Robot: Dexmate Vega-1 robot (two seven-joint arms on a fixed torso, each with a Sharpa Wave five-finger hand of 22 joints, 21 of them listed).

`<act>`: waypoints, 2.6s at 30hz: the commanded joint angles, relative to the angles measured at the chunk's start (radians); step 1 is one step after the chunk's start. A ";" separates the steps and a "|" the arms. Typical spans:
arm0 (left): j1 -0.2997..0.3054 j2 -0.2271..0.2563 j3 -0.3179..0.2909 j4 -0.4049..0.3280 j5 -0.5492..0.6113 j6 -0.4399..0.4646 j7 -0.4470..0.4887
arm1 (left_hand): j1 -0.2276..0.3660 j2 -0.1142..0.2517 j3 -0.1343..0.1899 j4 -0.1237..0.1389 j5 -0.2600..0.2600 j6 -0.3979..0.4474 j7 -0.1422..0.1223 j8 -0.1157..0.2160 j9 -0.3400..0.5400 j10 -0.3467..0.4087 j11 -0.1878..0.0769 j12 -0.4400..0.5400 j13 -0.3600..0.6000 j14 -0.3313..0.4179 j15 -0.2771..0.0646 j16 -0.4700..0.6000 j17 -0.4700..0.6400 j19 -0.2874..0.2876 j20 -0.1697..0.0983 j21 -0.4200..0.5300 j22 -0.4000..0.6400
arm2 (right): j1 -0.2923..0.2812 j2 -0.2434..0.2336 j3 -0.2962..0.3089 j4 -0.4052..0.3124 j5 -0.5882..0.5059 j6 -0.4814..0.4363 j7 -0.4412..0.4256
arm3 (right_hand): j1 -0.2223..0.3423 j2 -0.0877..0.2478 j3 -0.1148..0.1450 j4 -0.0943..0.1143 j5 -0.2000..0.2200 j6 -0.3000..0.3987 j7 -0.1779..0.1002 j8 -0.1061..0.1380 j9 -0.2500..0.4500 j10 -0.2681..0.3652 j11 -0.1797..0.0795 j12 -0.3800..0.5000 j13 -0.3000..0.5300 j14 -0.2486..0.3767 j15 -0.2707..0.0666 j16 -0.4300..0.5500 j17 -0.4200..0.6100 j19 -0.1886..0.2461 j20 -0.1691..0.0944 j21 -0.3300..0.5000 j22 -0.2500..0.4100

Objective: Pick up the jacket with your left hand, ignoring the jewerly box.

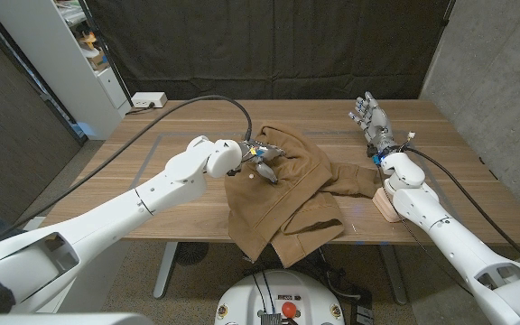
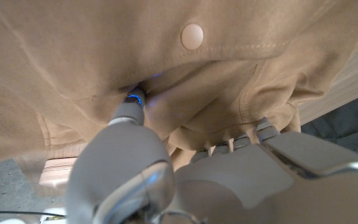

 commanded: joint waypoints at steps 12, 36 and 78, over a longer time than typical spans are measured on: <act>-0.014 -0.020 0.029 0.011 -0.013 0.042 -0.035 | 0.062 0.018 0.012 -0.007 -0.035 0.042 -0.002 0.017 0.005 0.039 -0.010 0.022 0.011 0.077 -0.022 0.029 0.012 0.161 0.004 0.060 0.012 | -0.013 -0.002 0.006 -0.002 0.010 0.005 0.006 | 0.002 0.007 0.001 -0.002 0.001 0.008 -0.006 0.004 0.005 0.004 -0.003 0.004 0.005 0.008 0.003 0.004 0.002 0.002 0.007 0.008 0.005; -0.017 -0.020 0.036 0.017 -0.040 0.053 -0.005 | 0.228 0.099 0.035 -0.019 -0.116 0.187 0.002 0.053 0.013 0.183 -0.052 0.089 0.045 0.250 -0.073 0.120 0.061 0.428 0.002 0.155 0.012 | -0.004 0.006 0.003 0.013 0.010 0.007 0.008 | 0.002 0.007 0.001 -0.004 0.001 0.008 -0.007 0.005 0.005 0.003 -0.006 0.004 0.005 0.009 0.002 0.005 0.002 0.002 0.007 0.008 0.005; -0.018 -0.036 0.046 0.048 -0.091 0.079 0.058 | 0.651 0.189 0.052 -0.034 -0.073 0.508 0.023 0.176 0.080 0.452 -0.123 0.266 0.203 0.544 -0.178 0.389 0.306 0.695 -0.099 0.354 0.021 | 0.016 0.019 -0.003 0.051 0.013 0.008 0.020 | 0.001 0.007 -0.001 -0.005 0.001 0.009 -0.007 0.005 0.005 0.003 -0.005 0.004 0.005 0.008 0.005 0.004 0.002 0.001 0.008 0.008 0.005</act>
